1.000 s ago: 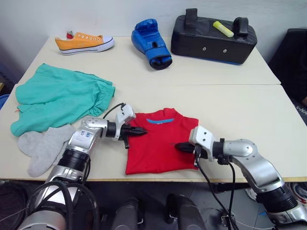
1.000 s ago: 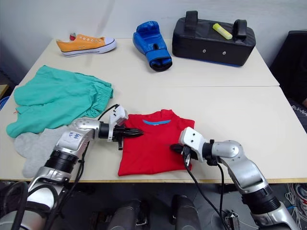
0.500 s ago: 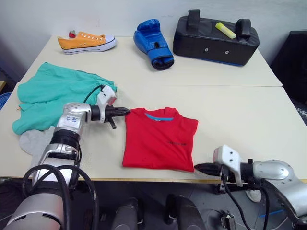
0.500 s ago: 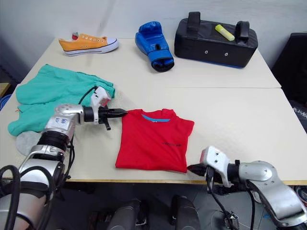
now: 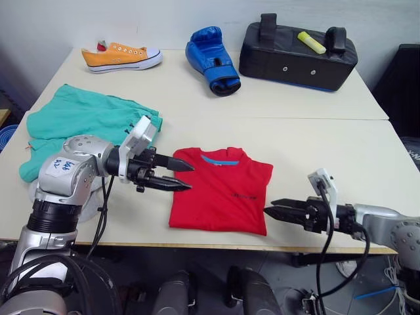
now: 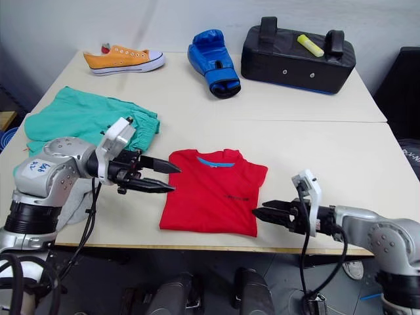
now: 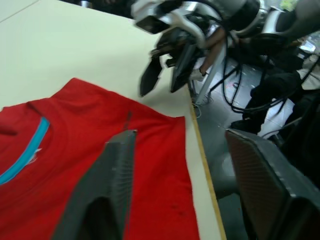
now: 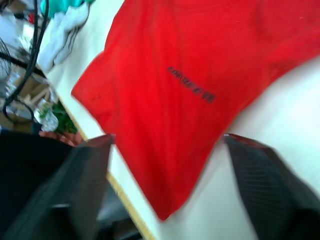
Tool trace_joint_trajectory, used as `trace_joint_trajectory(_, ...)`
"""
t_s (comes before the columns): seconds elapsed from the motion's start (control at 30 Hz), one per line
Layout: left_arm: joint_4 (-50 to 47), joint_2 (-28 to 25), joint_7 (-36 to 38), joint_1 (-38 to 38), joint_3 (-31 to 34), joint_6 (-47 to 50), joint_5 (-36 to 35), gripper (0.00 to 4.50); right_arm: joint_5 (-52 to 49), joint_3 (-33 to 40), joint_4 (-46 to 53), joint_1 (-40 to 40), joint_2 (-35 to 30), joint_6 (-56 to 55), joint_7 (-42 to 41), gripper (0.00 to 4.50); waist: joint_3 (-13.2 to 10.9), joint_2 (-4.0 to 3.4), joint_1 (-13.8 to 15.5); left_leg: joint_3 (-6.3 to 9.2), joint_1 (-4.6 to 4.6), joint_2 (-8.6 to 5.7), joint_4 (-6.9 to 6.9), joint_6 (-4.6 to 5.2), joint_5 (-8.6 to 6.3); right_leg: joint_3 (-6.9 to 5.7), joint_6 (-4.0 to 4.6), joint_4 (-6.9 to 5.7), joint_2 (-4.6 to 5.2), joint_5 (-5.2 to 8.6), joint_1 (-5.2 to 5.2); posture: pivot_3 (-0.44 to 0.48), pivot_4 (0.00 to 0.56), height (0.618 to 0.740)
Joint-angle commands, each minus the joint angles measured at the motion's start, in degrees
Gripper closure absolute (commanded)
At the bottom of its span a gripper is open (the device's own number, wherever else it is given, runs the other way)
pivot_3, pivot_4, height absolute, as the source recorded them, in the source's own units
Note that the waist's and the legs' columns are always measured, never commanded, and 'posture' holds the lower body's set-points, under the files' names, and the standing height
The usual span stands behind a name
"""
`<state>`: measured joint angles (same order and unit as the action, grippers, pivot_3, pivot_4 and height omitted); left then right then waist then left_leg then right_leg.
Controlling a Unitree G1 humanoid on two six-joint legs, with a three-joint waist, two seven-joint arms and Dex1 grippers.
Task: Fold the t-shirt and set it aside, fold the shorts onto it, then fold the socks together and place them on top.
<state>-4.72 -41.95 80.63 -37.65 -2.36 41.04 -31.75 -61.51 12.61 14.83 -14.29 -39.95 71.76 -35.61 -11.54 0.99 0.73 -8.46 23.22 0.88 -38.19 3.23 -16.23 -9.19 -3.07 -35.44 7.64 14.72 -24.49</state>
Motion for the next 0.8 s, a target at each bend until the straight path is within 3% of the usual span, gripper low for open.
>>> trace_joint_trajectory(0.03,-3.96,-1.28,-1.22,1.24,1.22,-0.32,-1.44,0.32,2.26,-2.20,-5.30,-3.53,2.49,1.00,2.74,0.00,0.00,0.00,-0.07,0.00,0.00,0.01,0.01,-0.02,0.01,0.00,0.01,0.00,-0.03,0.00,-0.01,0.000,0.150,0.740)
trace_joint_trajectory(0.07,-4.34,-1.38,-1.64,1.47,1.39,-0.31,-1.48,0.03,4.40,-3.89,-6.90,-4.32,2.77,0.50,3.07,0.00,0.00,0.00,-0.10,-0.03,0.04,0.00,0.03,-0.03,0.02,0.00,0.01,-0.02,-0.04,0.01,-0.06,0.000,0.150,0.740)
trace_joint_trajectory(0.17,-5.24,-1.78,-2.56,2.22,1.62,-0.53,-1.67,0.03,8.13,-7.97,-10.74,-7.10,4.35,-0.55,2.45,0.00,0.05,0.09,-0.63,-0.06,0.00,0.00,0.02,-0.03,0.02,0.00,0.01,-0.02,-0.06,0.01,-0.01,0.000,0.150,0.740)
trace_joint_trajectory(0.47,-6.77,-1.98,-4.74,3.45,1.10,-2.34,-1.29,0.03,11.67,-11.33,-20.86,-17.06,13.25,-1.60,0.60,0.00,0.15,0.24,-2.35,-0.06,-0.13,0.08,0.06,-0.22,0.13,0.07,0.04,-0.17,-0.11,0.01,-0.01,0.000,0.150,0.740)
trace_joint_trajectory(0.57,-7.10,-1.75,-5.54,3.33,1.23,-2.13,-1.86,0.00,13.31,-10.75,-24.96,-19.69,14.70,-2.01,0.67,0.58,0.15,0.23,-2.35,-0.06,-0.13,0.09,0.13,-0.25,0.15,0.06,0.09,-0.17,-0.14,0.03,-0.04,0.000,0.150,0.740)
trace_joint_trajectory(0.8,-6.79,-1.75,-5.72,3.14,1.03,-1.79,-2.52,0.00,16.49,-12.27,-24.92,-21.42,12.69,-2.43,-2.52,3.10,0.13,0.20,-2.27,-0.06,-0.06,0.07,0.12,-0.24,0.16,0.05,0.09,-0.15,-0.13,0.04,-0.06,0.000,0.150,0.740)
